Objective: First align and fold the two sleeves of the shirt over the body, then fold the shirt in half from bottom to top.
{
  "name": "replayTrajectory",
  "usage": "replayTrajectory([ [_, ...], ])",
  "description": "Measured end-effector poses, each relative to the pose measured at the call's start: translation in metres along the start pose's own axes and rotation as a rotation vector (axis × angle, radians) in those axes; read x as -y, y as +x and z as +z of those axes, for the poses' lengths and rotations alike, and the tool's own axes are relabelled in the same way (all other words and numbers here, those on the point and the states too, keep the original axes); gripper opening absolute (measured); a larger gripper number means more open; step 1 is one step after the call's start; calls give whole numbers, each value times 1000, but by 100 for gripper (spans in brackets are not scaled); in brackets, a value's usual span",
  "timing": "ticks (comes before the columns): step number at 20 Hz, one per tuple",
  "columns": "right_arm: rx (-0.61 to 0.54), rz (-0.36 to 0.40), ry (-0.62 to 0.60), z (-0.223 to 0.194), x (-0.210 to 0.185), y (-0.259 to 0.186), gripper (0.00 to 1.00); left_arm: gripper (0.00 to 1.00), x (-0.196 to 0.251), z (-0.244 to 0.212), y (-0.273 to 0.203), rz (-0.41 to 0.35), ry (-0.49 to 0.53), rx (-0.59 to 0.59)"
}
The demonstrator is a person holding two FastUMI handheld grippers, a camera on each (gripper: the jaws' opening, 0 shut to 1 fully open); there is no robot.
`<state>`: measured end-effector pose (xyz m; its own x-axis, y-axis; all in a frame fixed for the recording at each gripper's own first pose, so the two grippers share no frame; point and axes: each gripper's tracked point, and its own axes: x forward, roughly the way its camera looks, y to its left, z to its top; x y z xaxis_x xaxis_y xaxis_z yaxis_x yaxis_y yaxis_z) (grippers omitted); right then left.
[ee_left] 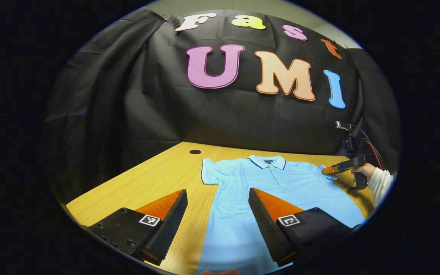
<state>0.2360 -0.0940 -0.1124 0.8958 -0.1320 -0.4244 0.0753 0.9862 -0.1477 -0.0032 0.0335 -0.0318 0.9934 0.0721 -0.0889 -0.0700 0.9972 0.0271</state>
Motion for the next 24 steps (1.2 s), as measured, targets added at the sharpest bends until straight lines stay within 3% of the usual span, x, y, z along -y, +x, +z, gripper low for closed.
replayTrajectory([
  [5,105,16,-51,36,-19,-23,3,95,-5,3,-1,15,11,9],
  [12,203,202,-138,56,-101,-52,2,96,0,0,1,-6,5,1],
  [19,110,335,-80,30,-167,-51,2,95,-5,2,13,-18,32,6],
  [20,97,344,-76,24,-171,-51,9,95,-4,0,18,-32,38,-10],
  [21,84,354,-78,19,-175,-51,10,95,-4,0,21,-46,35,-23],
  [22,67,364,-78,15,-179,-52,20,95,-3,1,26,-61,27,-31],
  [24,45,391,-82,8,-187,-59,20,95,-4,3,36,-76,18,-37],
])
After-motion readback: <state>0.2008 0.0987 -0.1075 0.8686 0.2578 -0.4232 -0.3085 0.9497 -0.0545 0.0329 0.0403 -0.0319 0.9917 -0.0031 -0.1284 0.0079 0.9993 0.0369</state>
